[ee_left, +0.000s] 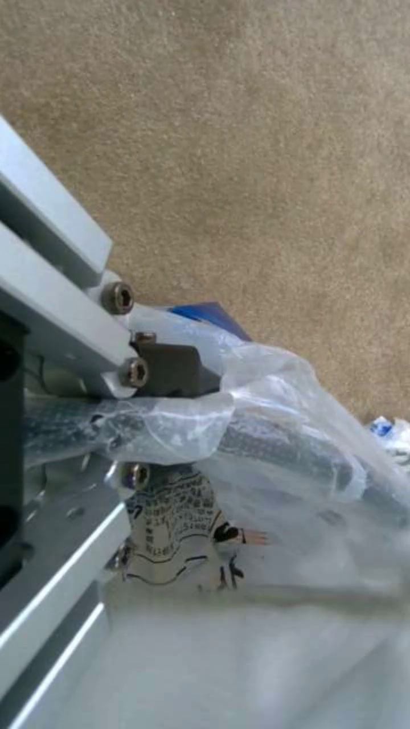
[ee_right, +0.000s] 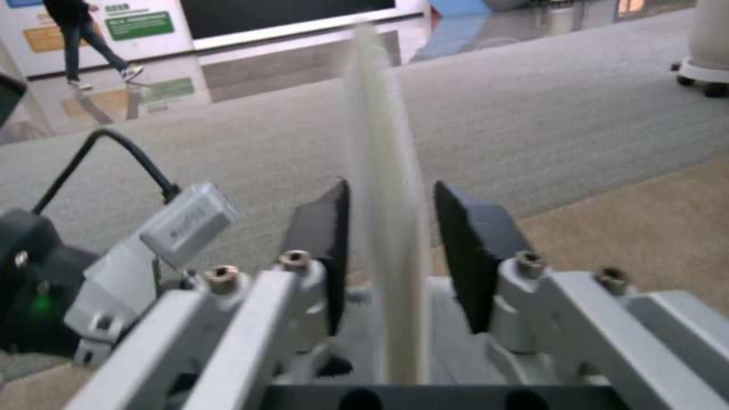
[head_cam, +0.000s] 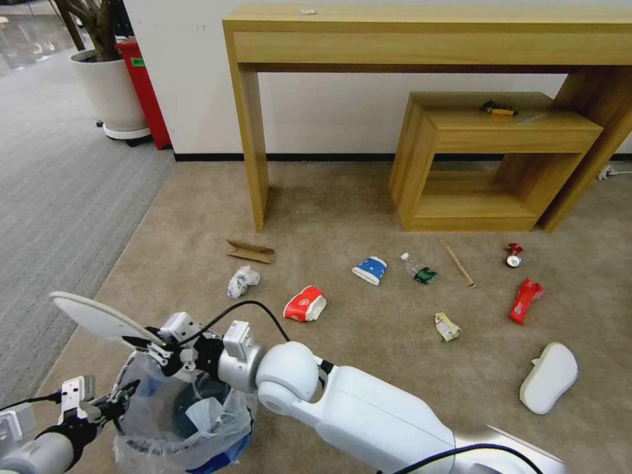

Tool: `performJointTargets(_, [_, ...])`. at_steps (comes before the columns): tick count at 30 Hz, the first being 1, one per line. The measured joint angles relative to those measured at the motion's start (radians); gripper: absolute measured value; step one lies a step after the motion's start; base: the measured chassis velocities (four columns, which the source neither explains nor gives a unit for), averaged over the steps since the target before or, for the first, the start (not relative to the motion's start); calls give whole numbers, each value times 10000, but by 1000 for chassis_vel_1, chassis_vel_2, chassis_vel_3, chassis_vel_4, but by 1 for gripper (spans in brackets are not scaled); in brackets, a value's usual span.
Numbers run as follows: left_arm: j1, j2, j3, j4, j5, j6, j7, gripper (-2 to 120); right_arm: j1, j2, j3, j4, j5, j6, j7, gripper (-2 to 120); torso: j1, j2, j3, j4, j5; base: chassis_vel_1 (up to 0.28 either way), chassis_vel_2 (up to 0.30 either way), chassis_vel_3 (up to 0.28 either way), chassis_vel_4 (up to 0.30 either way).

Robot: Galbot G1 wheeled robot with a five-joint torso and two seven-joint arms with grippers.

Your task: Pick up the trash bin and place the garbage on the floor into it.

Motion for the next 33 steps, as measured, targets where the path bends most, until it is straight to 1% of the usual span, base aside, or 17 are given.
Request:
performJointTargets(2, [-40, 41, 4, -4, -31, 0, -26, 0, -113, -77, 48, 55, -39, 51, 9, 43, 0, 0, 0, 0, 0, 0, 0, 0, 0])
performJointTargets(3, [-40, 41, 4, -4, -31, 0, -26, 0, -113, -77, 48, 55, -39, 51, 9, 43, 0, 0, 0, 0, 0, 0, 0, 0, 0])
performJointTargets(6, [-124, 92, 39, -8, -117, -1, -126, 0, -236, -116, 180, 127, -62, 79, 82, 58, 0, 0, 0, 1, 0, 0, 0, 0, 0])
performJointTargets(8, [-134, 97, 41, -9, -132, -1, -138, 0, -248, -116, 232, 143, -64, 82, 109, 61, 0, -1, 0, 0, 0, 0, 0, 0, 0])
performJointTargets(9, [-138, 99, 33, -15, -153, -2, -152, 0, -263, -115, 373, 176, -63, 81, 195, 68, 0, 0, 0, 1, 0, 0, 0, 0, 0])
performJointTargets(10, [-132, 99, 6, -15, -160, -2, -156, 0, -271, -117, 545, 207, -63, 76, 261, 72, 0, 0, 0, 1, 0, 0, 0, 0, 0])
performJointTargets(11, [-132, 99, 6, -15, -160, -2, -156, 0, -271, -117, 545, 207, -63, 76, 261, 72, 0, 0, 0, 1, 0, 0, 0, 0, 0])
performJointTargets(14, [-52, 71, -124, 36, -168, -6, -152, 0, -431, -210, 1229, 346, -95, -26, 447, 86, 0, 0, 0, 2, 1, 0, 0, 0, 0])
performJointTargets(15, [-52, 71, -124, 36, -168, -6, -152, 0, -431, -210, 1229, 346, -95, -26, 447, 86, 0, 0, 0, 2, 1, 0, 0, 0, 0])
performJointTargets(18, [51, 20, -238, 117, -167, -6, -110, 0, -803, -407, 2035, 574, -100, -174, 637, 98, 0, 0, 0, 4, 1, 0, 0, 0, 0])
performJointTargets(20, [76, 3, -262, 131, -165, -7, -87, 0, -968, -482, 2290, 639, -120, -214, 674, 99, 0, 0, 0, 3, 1, 0, 0, 0, 0])
performJointTargets(23, [220, -95, -368, 175, -112, -9, 70, 0, -2347, -1109, 4025, 798, -626, -244, 635, 100, 0, 0, 1, 1, 3, 0, 0, 0, 0])
performJointTargets(24, [220, -95, -368, 175, -112, -9, 70, 0, -2347, -1109, 4025, 798, -626, -244, 635, 100, 0, 0, 1, 1, 3, 0, 0, 0, 0])
performJointTargets(27, [267, -148, -377, 177, -19, -10, 188, 0, -3377, -2030, 5222, 893, -1033, 62, 572, 100, 0, 0, 0, -2, 4, 0, 0, 0, 0])
performJointTargets(28, [267, -148, -377, 177, -19, -10, 188, 0, -3377, -2030, 5222, 893, -1033, 62, 572, 100, 0, 0, 0, -2, 4, 0, 0, 0, 0])
performJointTargets(30, [269, -213, -373, 175, 29, -10, 246, 0, -4054, -2649, 5889, 968, -1295, 315, 604, 100, 0, 0, 0, 0, 3, 0, 0, 0, 0])
performJointTargets(33, [269, -250, -357, 171, 63, -10, 276, 0, -4507, -2823, 6295, 1000, -1477, 441, 617, 100, 0, 0, 0, 0, 3, 0, 0, 0, 0])
